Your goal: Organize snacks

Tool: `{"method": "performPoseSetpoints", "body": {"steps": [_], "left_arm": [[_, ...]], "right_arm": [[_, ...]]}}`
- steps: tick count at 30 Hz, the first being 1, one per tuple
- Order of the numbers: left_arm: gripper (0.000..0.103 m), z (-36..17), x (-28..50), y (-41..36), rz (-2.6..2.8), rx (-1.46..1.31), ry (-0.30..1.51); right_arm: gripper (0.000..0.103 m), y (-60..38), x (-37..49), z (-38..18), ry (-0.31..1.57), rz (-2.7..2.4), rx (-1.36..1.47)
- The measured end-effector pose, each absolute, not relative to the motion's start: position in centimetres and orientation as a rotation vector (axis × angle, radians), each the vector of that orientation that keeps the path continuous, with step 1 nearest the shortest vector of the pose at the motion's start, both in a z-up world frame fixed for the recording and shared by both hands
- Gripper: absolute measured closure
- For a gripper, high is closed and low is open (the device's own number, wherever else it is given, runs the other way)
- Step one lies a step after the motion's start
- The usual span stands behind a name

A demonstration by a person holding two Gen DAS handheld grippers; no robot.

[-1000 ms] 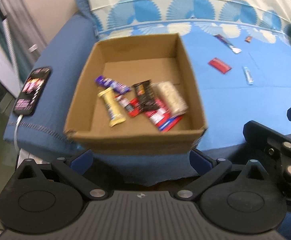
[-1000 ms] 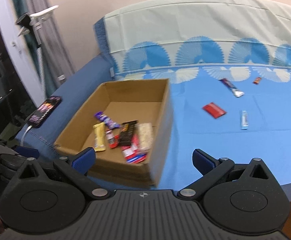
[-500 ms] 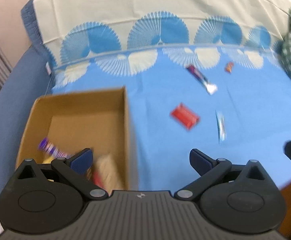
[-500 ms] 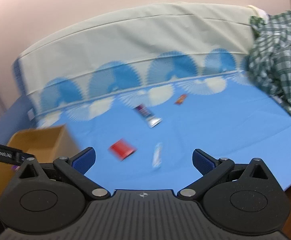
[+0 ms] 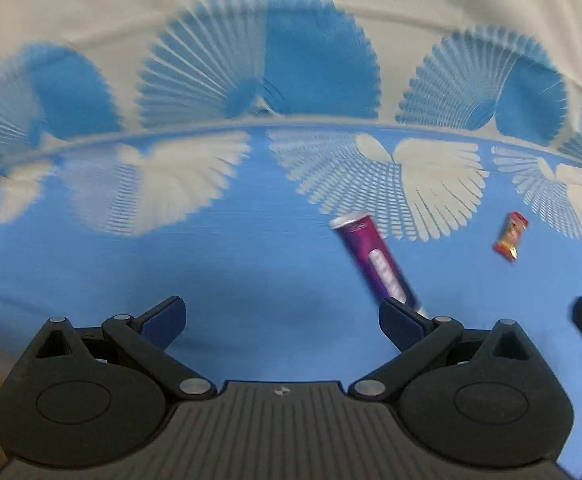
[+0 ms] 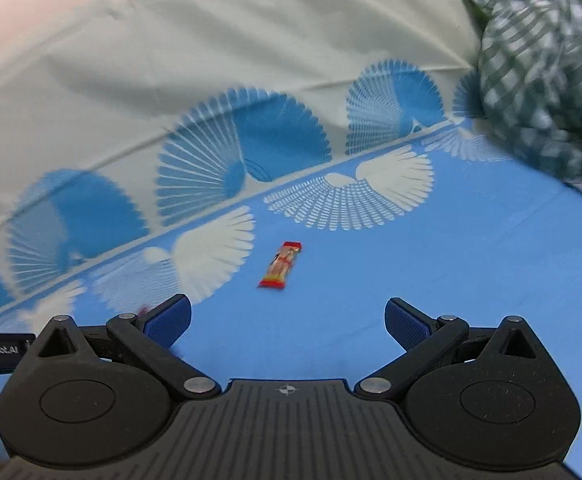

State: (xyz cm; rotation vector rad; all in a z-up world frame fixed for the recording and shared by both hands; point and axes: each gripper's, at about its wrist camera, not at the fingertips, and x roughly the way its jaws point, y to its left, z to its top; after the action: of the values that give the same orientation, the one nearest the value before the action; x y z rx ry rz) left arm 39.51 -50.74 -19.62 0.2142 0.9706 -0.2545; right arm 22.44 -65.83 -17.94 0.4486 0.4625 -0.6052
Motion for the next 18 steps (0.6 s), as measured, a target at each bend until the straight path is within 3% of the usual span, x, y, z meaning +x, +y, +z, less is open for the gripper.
{"method": "performPoseSetpoints", "body": {"steps": [8,12,13,14,16,18], "left_arm": [[0.000,-26.1,45.4,-56.6,-0.375,0.211,1.095],[0.004,-26.7,44.7,-56.7,-0.383,0.247,1.038],[0.025,-26.4,44.3,-56.3,-0.379,0.245,1.007],[0.062,-26.0,43.9,-56.0,-0.392,0.244,0.975],[0.077,-25.4,43.6,-55.6,-0.407,0.257,0.984],[0.081,-24.7,43.2,-54.8,-0.416,0.237,1.010]], "right_arm": [[0.001,-70.5,33.9,-24.7,0.547,-0.641,0.397],[0.002,-71.2,37.0,-26.1,0.593,-0.666,0.256],[0.021,-71.0,36.9,-26.1,0.585,-0.655,0.235],[0.052,-70.7,36.4,-26.1,0.550,-0.633,0.228],[0.080,-69.8,35.9,-25.9,0.551,-0.598,0.158],[0.081,-69.3,35.4,-25.8,0.575,-0.593,0.131]]}}
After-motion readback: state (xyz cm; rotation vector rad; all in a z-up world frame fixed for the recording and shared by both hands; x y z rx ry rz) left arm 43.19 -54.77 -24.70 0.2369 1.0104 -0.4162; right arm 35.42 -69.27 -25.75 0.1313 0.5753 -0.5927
